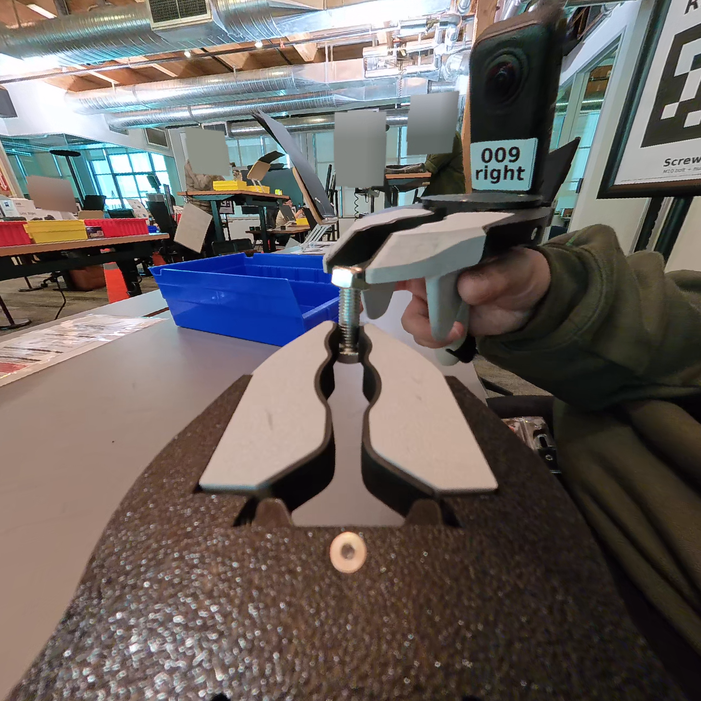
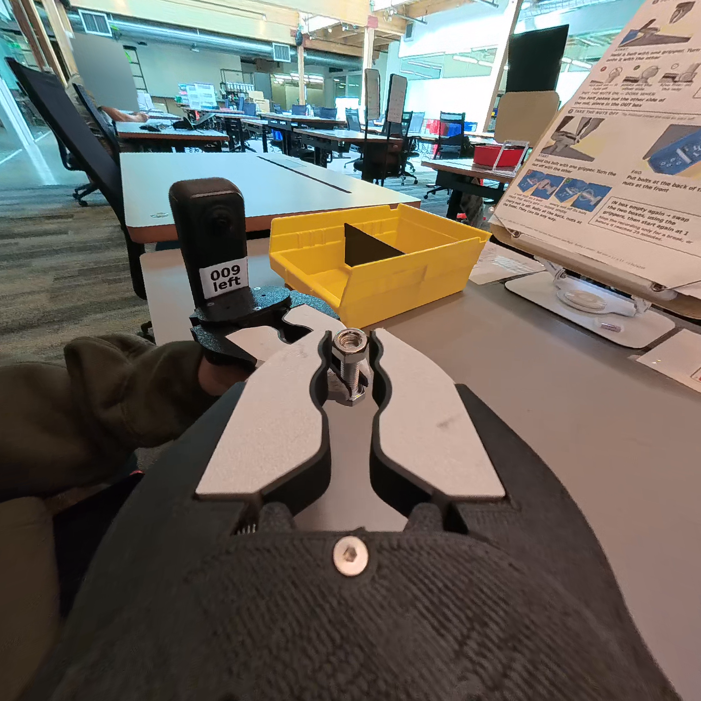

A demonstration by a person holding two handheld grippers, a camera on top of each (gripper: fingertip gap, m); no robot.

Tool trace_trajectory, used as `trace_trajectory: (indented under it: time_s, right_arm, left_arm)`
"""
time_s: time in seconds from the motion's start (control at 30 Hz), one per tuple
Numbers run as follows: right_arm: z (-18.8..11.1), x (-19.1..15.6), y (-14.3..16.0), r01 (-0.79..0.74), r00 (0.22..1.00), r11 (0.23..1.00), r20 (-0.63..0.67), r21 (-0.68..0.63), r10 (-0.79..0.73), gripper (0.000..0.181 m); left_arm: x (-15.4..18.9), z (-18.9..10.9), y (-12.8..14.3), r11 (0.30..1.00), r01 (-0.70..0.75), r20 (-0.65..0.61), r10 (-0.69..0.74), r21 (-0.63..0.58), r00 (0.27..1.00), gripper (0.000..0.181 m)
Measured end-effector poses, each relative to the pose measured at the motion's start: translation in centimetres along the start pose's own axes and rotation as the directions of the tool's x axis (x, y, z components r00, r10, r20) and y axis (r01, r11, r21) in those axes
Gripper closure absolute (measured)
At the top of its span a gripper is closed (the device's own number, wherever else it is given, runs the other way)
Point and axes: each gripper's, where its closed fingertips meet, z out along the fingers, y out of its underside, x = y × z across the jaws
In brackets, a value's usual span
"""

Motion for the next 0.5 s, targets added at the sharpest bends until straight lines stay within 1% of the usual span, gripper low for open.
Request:
trace_trajectory:
  time_s: [0.07,0.27,0.33,0.5]
  right_arm:
    - [0.04,-0.16,0.00,0.023,1.000,1.000,0.002,-0.016,-0.023,0.163]
    - [-0.33,-0.46,0.45,0.060,0.997,0.988,0.049,-0.140,-0.053,0.163]
    - [-0.42,-0.43,0.54,0.027,0.998,0.987,0.065,-0.157,-0.017,0.163]
    - [-0.66,-0.47,0.80,-0.110,0.983,0.979,0.128,-0.171,0.133,0.163]
  left_arm:
    - [0.11,0.00,0.04,1.000,-0.004,-0.006,0.004,-0.004,1.000,0.172]
    - [0.50,0.18,0.39,0.999,-0.038,-0.022,0.037,-0.035,0.999,0.172]
    - [0.56,0.22,0.46,0.998,-0.040,-0.025,0.039,-0.040,0.999,0.172]
    - [0.76,0.30,0.76,0.996,-0.057,-0.035,0.055,-0.065,0.998,0.172]
